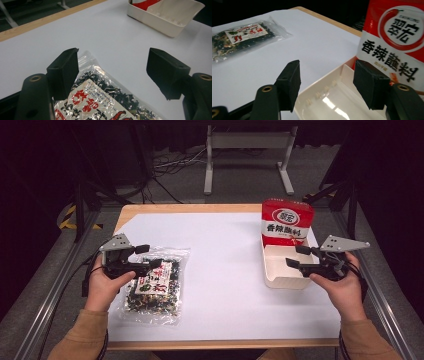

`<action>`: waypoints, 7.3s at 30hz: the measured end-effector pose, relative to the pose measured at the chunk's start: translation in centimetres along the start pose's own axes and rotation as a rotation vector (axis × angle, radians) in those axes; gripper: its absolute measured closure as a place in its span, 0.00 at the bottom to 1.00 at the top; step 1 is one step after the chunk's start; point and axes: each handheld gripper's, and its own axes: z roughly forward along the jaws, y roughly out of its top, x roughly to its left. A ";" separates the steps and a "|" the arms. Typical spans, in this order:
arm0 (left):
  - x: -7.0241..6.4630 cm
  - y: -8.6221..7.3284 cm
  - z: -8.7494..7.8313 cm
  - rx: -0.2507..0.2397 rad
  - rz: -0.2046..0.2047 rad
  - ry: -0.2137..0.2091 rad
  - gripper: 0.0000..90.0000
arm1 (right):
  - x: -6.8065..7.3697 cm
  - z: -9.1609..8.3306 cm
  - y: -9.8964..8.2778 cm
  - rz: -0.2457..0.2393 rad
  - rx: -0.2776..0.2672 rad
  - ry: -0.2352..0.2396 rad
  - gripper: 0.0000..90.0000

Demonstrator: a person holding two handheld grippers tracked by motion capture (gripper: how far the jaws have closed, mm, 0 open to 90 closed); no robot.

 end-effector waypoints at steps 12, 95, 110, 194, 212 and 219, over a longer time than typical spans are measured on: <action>0.3 -0.2 0.1 0.071 -0.058 0.055 0.23 | 3.2 1.2 -0.9 -0.069 -0.002 0.060 0.41; 6.6 -8.9 1.3 0.336 -0.478 0.137 0.39 | 9.0 7.4 -1.6 -0.187 0.043 0.276 0.38; 5.5 -8.5 1.8 0.349 -0.453 0.153 0.83 | 9.0 7.5 -1.8 -0.190 0.049 0.276 0.38; -6.3 2.5 -4.6 -0.164 0.015 -0.061 0.97 | 10.5 7.6 0.9 -0.134 -0.042 0.325 0.40; -8.1 3.0 -2.6 -0.224 0.070 -0.123 0.97 | 11.8 10.0 2.6 -0.044 -0.091 0.368 0.40; -8.3 2.9 -2.5 -0.255 0.077 -0.145 0.97 | 11.6 10.5 2.7 0.016 -0.115 0.390 0.40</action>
